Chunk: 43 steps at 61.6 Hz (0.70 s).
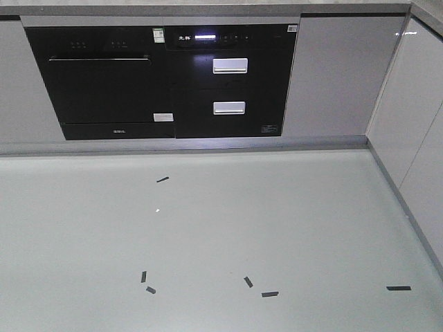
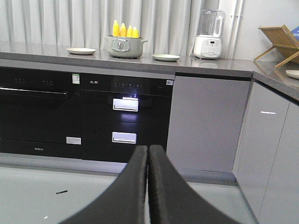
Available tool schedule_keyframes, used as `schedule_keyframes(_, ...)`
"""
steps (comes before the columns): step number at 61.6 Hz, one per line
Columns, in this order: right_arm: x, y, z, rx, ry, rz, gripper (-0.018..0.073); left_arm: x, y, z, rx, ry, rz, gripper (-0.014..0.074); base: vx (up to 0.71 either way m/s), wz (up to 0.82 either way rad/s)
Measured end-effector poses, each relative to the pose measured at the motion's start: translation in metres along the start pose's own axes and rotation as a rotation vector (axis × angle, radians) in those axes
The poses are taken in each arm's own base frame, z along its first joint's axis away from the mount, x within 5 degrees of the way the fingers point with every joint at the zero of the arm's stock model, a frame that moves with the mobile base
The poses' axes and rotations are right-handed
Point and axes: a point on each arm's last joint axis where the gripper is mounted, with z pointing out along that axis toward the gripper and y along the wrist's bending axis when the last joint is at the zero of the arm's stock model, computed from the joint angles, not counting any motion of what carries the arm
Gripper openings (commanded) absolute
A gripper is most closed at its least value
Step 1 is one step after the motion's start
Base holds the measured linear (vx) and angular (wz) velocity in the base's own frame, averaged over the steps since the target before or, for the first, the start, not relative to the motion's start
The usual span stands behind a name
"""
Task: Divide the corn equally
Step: 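Drive the base toward the counter with both arms held still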
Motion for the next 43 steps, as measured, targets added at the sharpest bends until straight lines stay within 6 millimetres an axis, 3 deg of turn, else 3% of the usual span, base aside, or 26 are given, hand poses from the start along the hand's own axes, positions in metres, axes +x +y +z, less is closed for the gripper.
schedule_keyframes(43,0.0,0.0,0.0,0.0,0.0,0.0,-0.0004,0.0,0.0,0.0,0.0,0.0,0.0,-0.0007,0.0,0.0)
